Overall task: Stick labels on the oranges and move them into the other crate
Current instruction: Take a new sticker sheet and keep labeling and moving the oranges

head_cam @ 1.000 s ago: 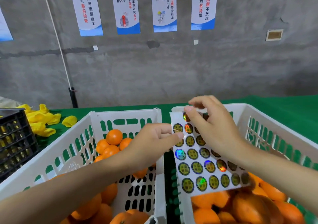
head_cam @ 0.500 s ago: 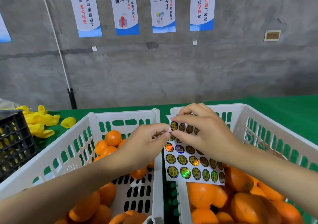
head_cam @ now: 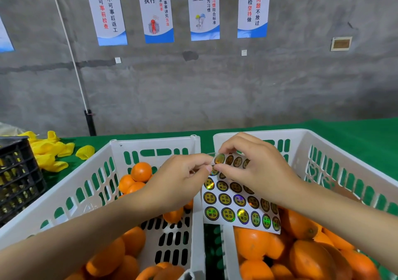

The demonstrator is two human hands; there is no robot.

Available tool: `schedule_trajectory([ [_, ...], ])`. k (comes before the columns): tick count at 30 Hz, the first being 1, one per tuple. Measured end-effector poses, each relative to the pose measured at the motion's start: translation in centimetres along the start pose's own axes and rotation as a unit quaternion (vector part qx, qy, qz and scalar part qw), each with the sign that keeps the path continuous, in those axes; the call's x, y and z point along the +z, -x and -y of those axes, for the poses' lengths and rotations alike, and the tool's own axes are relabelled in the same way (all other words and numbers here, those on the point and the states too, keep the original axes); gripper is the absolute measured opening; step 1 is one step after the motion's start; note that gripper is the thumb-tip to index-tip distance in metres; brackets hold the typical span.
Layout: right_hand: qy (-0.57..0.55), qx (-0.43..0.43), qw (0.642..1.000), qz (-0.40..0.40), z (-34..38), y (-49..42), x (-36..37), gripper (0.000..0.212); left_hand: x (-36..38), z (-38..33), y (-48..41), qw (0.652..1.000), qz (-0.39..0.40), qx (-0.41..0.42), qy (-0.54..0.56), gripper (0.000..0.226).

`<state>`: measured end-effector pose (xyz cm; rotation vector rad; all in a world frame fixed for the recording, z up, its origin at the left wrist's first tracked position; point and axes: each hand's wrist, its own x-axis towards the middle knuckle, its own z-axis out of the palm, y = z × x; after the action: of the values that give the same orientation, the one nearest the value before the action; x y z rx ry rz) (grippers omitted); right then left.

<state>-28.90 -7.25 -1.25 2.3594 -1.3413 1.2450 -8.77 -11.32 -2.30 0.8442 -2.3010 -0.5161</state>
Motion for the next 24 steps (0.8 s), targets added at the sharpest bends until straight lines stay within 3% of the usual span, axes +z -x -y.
schedule_trajectory([
  [12, 0.067, -0.065, 0.995, -0.041, -0.4, 0.3, 0.2, 0.006, 0.0, 0.3, -0.6, 0.99, 0.008, -0.054, 0.128, 0.025],
  [15, 0.047, -0.051, 0.997, -0.037, -0.4, 0.3, 0.1, 0.008, 0.1, 0.3, -0.8, 0.986, 0.015, -0.07, 0.149, 0.039],
  [18, 0.067, -0.095, 0.993, -0.017, -0.3, 0.2, -0.1, 0.009, 0.1, 0.7, -1.1, 0.981, -0.009, -0.079, 0.175, 0.026],
  [20, 0.065, -0.112, 0.992, -0.003, -0.1, 0.1, -0.1, 0.01, -0.1, 0.9, -1.2, 0.978, -0.019, -0.087, 0.188, 0.029],
  [24, -0.103, 0.026, 0.994, 0.017, 0.2, -0.2, -0.1, 0.013, 0.0, 1.0, -0.7, 0.985, 0.004, -0.057, 0.16, 0.03],
])
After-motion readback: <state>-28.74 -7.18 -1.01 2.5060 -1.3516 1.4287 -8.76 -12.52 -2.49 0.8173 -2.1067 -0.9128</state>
